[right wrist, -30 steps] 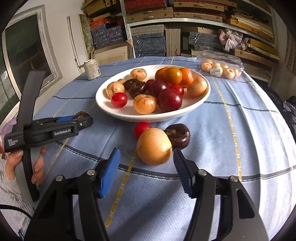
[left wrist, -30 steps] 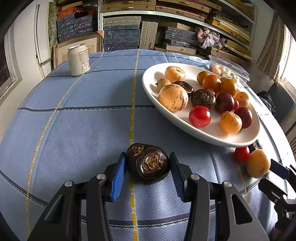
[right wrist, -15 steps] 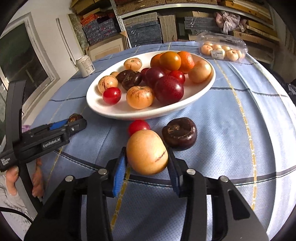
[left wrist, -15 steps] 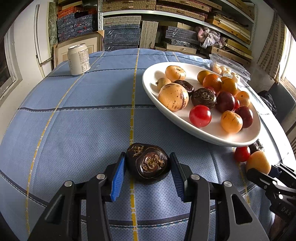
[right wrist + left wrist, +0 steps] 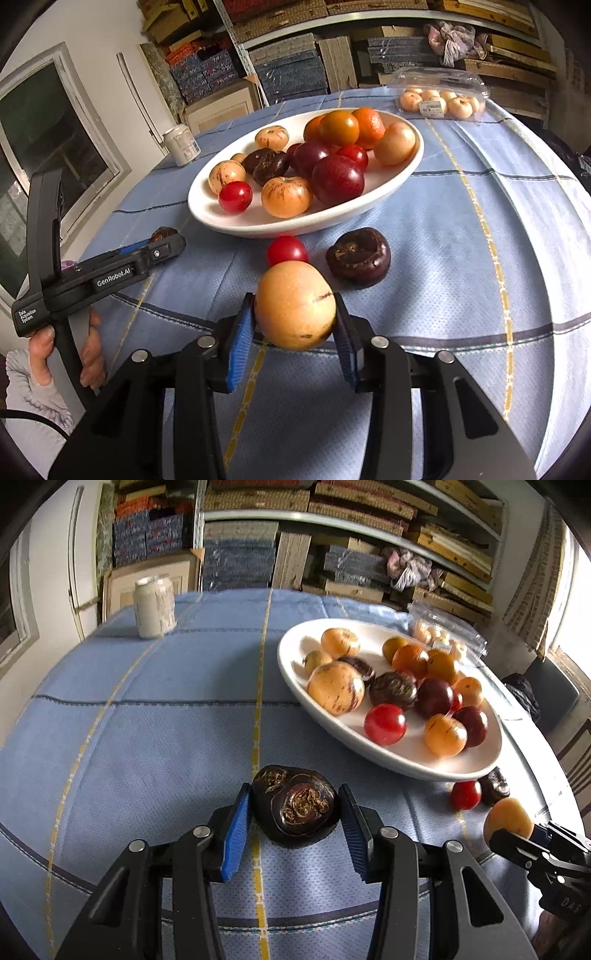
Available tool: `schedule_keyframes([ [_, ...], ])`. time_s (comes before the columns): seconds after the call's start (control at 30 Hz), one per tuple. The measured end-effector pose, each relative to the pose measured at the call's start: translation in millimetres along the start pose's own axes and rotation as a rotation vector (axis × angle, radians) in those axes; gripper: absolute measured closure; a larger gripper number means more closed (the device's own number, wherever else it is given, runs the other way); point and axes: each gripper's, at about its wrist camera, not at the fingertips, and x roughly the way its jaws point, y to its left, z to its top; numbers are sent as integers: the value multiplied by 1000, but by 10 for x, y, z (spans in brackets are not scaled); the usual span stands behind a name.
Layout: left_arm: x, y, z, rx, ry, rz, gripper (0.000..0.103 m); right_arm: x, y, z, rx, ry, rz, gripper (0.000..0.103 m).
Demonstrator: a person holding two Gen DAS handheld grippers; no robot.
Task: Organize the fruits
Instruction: 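Carry both fruits onto the white plate and open both grippers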
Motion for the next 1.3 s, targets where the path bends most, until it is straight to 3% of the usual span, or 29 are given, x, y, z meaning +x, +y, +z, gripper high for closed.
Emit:
schedule_keyframes([
  [0.33, -338, -320, -163, 100, -31, -11, 56, -367, 160, -221, -22, -47, 60, 63],
  [0.47, -397, -354, 167, 73, -69, -13, 56, -536, 123, -9, -10, -116, 59, 63],
  [0.67, -259, -360, 850, -4, -116, -3, 56, -701, 25, 612, 3, -246, 8, 63],
  [0.77, -52, -398, 1071, -8, -98, 13, 56, -569, 109, 811, -30, -241, 3, 63],
  [0.93, 425, -550, 1369, 67, -28, 42, 56, -68, 289, 923, -107, -170, -22, 63],
  [1.03, 708, -587, 1475, 72, 20, 20, 56, 196, 376, 959, -144, -131, -37, 63],
  [1.3, 1108, -693, 1463, 102, 76, 8, 56, 541, 415, 958, -166, -83, -41, 63],
])
